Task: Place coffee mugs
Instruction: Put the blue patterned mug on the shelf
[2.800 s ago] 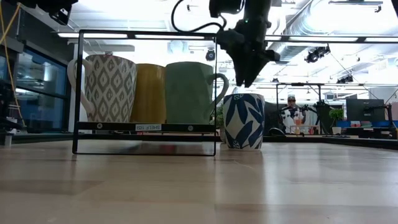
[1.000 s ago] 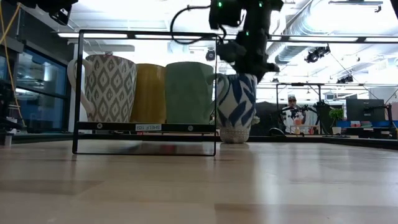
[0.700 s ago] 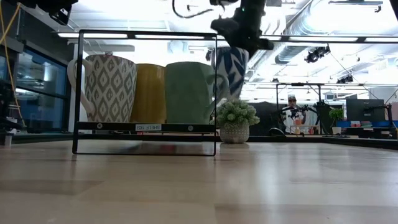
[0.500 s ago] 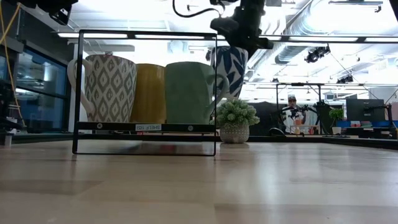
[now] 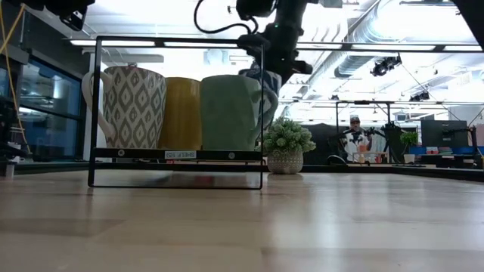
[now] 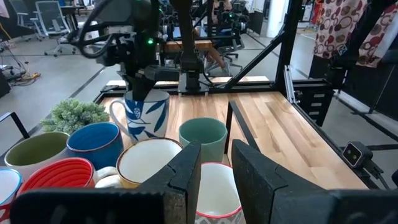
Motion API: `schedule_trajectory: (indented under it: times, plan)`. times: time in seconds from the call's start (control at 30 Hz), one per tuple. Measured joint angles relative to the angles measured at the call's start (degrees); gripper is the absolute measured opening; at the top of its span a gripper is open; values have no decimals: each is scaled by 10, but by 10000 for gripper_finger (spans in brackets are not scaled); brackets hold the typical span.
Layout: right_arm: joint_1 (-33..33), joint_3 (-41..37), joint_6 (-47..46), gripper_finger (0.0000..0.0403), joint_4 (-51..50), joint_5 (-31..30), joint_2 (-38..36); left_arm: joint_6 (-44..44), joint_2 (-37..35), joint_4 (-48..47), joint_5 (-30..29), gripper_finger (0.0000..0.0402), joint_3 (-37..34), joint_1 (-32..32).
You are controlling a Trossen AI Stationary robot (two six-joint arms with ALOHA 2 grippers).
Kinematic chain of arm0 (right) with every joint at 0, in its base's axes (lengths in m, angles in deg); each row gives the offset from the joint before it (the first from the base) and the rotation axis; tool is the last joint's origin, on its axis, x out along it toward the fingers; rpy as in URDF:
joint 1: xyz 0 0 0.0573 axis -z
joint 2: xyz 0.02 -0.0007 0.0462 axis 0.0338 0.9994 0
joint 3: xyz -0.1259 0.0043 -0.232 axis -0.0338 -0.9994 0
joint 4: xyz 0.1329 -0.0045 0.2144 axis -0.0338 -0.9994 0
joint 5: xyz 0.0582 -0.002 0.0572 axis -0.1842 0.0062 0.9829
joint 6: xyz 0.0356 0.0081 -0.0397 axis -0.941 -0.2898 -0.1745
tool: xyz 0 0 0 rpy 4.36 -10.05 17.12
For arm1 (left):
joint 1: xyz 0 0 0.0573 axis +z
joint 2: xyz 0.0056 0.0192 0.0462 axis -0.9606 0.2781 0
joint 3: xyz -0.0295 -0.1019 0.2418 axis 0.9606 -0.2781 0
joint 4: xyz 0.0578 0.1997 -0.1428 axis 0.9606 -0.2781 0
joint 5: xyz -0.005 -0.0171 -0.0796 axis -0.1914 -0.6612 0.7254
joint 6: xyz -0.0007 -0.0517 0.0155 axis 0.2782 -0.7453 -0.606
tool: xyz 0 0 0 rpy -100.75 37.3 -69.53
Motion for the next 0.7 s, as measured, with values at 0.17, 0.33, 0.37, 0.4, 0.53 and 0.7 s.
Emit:
schedule_trajectory:
  times: [0.17, 0.33, 0.37, 0.4, 0.53, 0.7]
  plan:
    - [0, 51, 18, 0, -10, 11, 37, 0, 0, -9, 0, 78, 0, 0]
    - [-2, 116, 39, 0, -50, 28, 89, 0, 0, -13, 0, 78, 0, 0]
    - [-3, 127, 40, 0, -61, 29, 98, -1, 0, -14, 0, 78, 0, 0]
    - [-5, 137, 41, 0, -70, 32, 104, -1, 0, -14, 0, 78, 0, 0]
    - [-11, 162, 43, 0, -77, 35, 116, 0, 0, -15, 0, 78, 0, 0]
    - [-17, 163, 31, 0, -78, 36, 116, 0, 0, -15, 0, 78, 0, 0]
